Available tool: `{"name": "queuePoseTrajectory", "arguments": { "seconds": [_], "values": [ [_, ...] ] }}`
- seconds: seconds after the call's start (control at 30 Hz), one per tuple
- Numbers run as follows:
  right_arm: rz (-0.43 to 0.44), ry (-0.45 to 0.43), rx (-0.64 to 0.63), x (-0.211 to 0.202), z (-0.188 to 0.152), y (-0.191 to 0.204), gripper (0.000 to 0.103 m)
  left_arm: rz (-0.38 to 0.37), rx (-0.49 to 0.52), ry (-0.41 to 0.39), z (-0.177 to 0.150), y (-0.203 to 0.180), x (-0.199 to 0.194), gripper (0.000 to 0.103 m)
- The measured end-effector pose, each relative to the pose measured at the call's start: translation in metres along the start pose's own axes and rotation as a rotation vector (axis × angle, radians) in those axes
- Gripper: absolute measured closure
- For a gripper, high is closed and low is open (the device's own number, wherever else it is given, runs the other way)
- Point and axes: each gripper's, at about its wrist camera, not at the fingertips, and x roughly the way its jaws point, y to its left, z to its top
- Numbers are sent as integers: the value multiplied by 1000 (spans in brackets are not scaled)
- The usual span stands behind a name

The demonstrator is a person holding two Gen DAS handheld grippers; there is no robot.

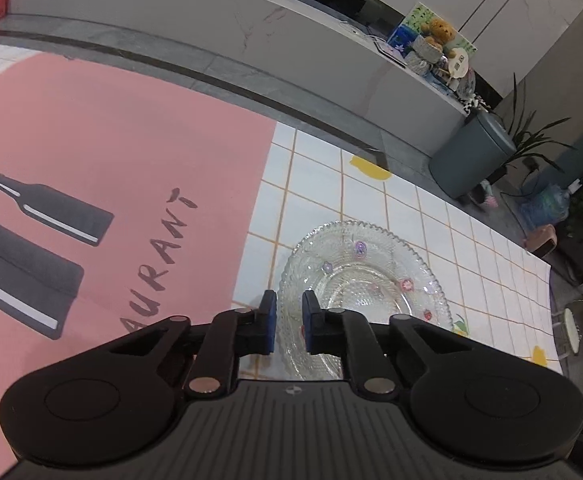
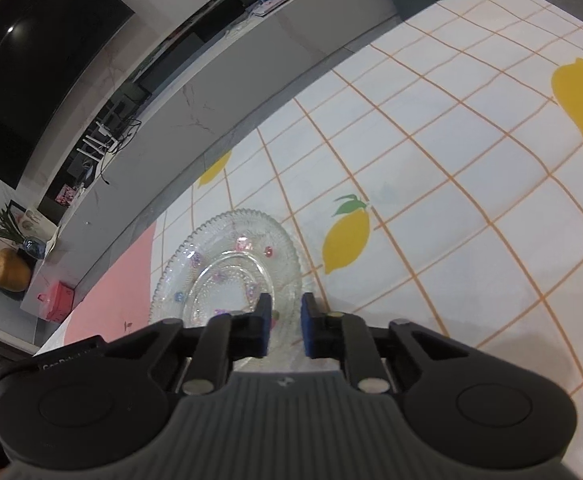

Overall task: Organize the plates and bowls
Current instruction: 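Close both grippers on the clear glass plate rim, then lift the glass plate and carry it toward the 'Fruity' plate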

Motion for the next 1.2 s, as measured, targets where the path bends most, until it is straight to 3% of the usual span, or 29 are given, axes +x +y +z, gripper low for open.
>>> {"name": "queuePoseTrajectory", "arguments": {
  "seconds": [0.7,1.2],
  "values": [
    [61,95,77,-34,-9,6,95,14,-12,-58,-12,-6,-62,94],
    [130,95,50,-104,-59,14,95,-15,-65,-100,-53,12,-136,94]
  ]
}}
